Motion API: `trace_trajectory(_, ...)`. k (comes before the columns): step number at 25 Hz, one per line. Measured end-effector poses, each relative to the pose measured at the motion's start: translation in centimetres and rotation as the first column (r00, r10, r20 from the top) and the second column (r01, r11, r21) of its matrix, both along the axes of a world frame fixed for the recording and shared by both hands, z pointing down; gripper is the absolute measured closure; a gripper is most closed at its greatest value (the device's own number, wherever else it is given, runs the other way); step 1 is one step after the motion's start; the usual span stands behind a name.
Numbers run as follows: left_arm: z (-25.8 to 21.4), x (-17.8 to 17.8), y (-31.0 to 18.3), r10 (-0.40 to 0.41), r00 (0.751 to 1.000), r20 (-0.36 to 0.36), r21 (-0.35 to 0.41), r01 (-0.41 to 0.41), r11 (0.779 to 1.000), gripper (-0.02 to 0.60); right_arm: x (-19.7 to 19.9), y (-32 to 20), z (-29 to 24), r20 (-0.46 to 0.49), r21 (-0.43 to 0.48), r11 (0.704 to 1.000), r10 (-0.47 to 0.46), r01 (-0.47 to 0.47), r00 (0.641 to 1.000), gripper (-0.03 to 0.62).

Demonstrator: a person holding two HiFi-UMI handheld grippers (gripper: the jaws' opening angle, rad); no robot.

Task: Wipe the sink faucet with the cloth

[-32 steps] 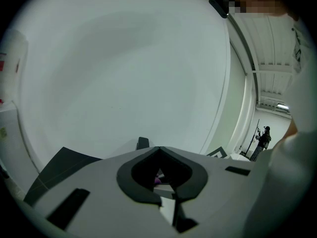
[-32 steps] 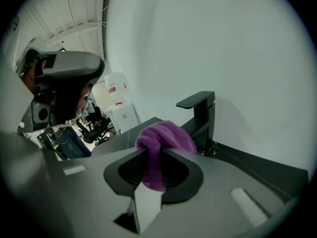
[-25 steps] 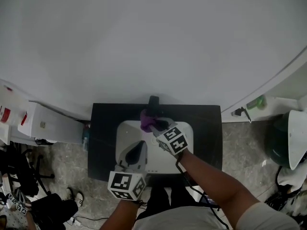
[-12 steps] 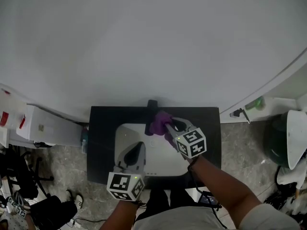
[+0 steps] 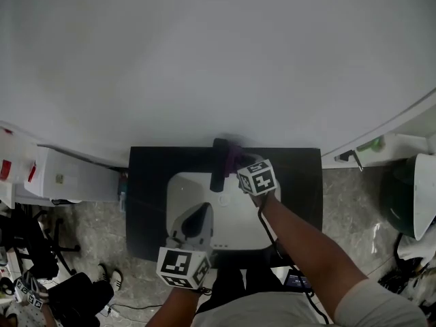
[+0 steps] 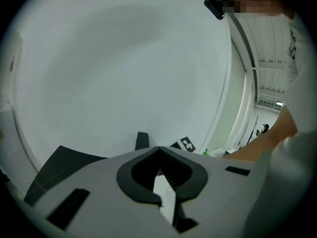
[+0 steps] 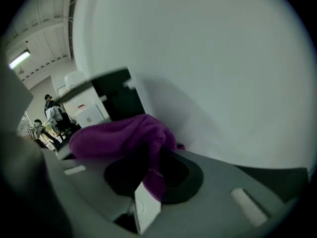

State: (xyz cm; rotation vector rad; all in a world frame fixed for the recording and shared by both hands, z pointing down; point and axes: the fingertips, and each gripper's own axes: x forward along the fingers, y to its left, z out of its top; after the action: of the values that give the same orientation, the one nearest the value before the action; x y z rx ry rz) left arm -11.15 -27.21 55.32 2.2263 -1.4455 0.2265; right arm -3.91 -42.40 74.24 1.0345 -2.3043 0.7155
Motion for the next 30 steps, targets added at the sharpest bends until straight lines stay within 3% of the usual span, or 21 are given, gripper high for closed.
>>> trace_trajectory(3, 0.2, -0.6, -0.3, -0.003, 1.000, -0.003, -0.002, 0.003, 1.000, 0.577, 0.0, 0.2, 2.1, -0.040, -0.029, 0.999, -0.014, 0.013, 0.999, 0.533)
trace_trajectory(7, -0.1, -1.1, -0.8, -0.003, 1.000, -0.002, 0.008, 0.003, 1.000, 0.577, 1.0, -0.1, -5.9, 0.071, 0.101, 0.993, 0.052, -0.059, 0.996, 0.533)
trace_trajectory(10, -0.3, -0.7, -1.0, 0.000, 1.000, -0.003, 0.015, 0.000, 1.000, 0.577, 0.6, 0.3, -10.0, 0.125, 0.163, 0.985, 0.042, -0.062, 0.991, 0.533)
trace_trajectory(16, 0.1, -1.1, -0.5, -0.002, 1.000, 0.013, 0.011, 0.002, 1.000, 0.577, -0.3, 0.1, 1.7, -0.015, -0.006, 1.000, 0.004, -0.004, 1.000, 0.534)
trace_trajectory(18, 0.1, -1.4, -0.1, 0.003, 1.000, 0.019, 0.010, -0.003, 1.000, 0.577, -0.3, 0.3, 2.1, -0.030, 0.003, 1.000, -0.021, 0.021, 0.999, 0.533)
trace_trajectory(22, -1.4, -1.1, 1.0, 0.012, 1.000, 0.022, 0.029, -0.013, 1.000, 0.577, 1.0, 2.7, -4.6, 0.016, 0.098, 0.994, -0.043, 0.041, 0.999, 0.530)
trace_trajectory(30, -10.4, 0.2, 3.7, 0.025, 0.999, 0.037, 0.120, -0.029, 0.992, 0.577, 4.7, 13.7, -27.6, 0.179, 0.292, 0.955, -0.109, 0.053, 0.978, 0.528)
